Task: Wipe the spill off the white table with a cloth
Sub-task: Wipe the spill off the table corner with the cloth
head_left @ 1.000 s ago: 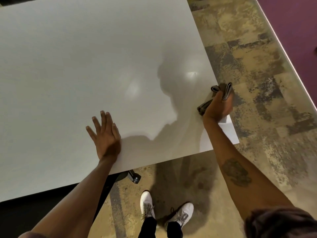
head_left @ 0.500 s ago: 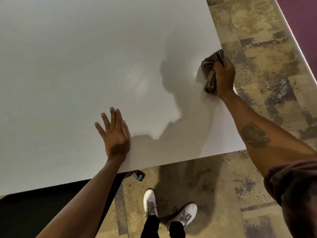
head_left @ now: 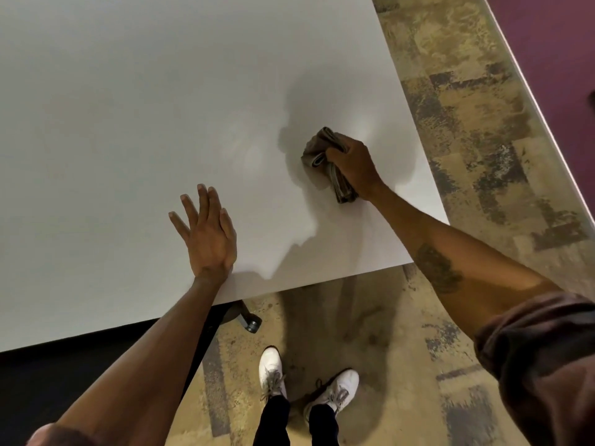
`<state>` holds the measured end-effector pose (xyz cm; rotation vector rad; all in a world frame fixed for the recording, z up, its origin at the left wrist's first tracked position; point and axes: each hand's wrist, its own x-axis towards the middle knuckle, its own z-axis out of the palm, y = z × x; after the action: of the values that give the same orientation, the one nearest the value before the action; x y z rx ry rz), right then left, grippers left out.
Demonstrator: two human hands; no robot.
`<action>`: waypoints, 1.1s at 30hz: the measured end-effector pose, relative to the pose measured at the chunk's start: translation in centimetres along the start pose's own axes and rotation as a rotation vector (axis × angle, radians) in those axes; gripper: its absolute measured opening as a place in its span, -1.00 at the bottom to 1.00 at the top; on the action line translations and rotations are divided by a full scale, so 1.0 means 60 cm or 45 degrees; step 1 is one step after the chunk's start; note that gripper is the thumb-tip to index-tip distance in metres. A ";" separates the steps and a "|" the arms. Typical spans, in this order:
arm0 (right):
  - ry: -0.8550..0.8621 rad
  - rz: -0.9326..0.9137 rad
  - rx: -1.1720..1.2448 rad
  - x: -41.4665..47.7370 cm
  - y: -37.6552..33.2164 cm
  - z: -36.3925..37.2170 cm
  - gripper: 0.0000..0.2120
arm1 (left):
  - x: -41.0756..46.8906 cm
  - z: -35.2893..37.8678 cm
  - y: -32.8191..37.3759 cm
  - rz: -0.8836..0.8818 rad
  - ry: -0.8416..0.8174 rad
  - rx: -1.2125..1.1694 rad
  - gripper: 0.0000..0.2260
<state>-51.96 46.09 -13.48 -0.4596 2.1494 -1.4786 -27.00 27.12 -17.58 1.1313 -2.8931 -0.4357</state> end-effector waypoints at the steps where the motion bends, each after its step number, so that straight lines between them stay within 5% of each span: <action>1: -0.022 -0.011 -0.001 -0.012 0.003 0.007 -0.70 | 0.000 0.001 -0.001 0.000 -0.001 -0.003 -0.51; 23: 0.026 0.098 0.041 -0.238 0.010 0.139 -0.67 | -0.001 -0.007 -0.025 0.148 -0.073 -0.050 -0.52; 33: -0.049 0.193 0.103 -0.324 0.000 0.198 -0.67 | -0.053 -0.050 -0.033 0.118 -0.336 -0.255 -0.51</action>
<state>-29.20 47.21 -13.06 -0.2875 2.0383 -1.4541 -23.01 27.09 -14.93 0.9723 -3.0131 -0.9120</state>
